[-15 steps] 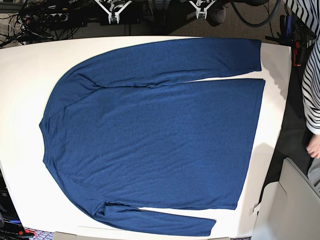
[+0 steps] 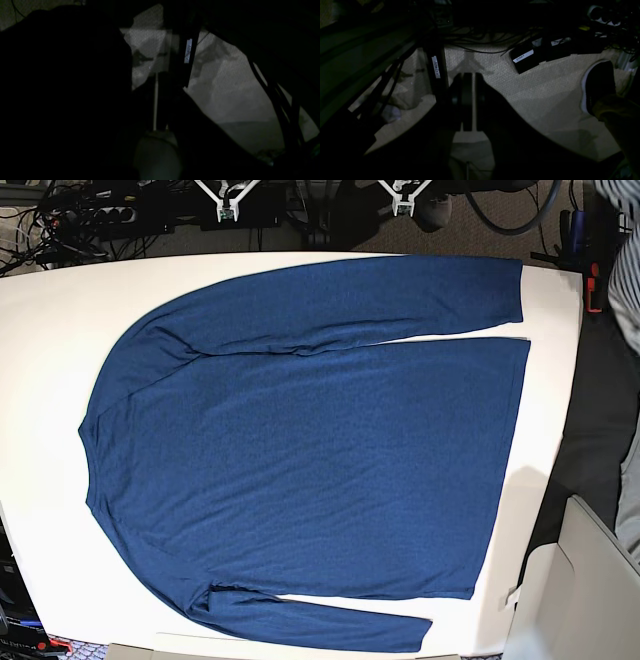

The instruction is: Fold the T-shirt properly

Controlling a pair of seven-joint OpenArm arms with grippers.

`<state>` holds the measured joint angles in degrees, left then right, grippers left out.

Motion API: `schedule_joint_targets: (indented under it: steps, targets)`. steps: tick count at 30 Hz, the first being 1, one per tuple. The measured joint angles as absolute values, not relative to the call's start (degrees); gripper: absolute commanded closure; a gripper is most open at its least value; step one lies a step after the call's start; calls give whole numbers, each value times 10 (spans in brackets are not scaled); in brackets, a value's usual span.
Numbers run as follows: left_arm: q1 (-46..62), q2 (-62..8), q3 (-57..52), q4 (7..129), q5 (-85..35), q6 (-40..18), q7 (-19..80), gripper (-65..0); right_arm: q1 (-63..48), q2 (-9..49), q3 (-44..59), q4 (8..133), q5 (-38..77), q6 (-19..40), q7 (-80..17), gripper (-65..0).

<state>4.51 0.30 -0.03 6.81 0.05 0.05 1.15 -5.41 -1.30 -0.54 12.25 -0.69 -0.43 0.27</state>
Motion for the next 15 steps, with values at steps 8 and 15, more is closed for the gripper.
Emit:
schedule_joint_targets:
  steps: [8,15]
  targets:
    - [52,3,0,73,1,1,12,0,-54,-6,-6,123,-7,-3,3,-2]
    - [64,-5,0,76,1,0,10,0,-69,-3,-6,124,-9,-2,6,-2]
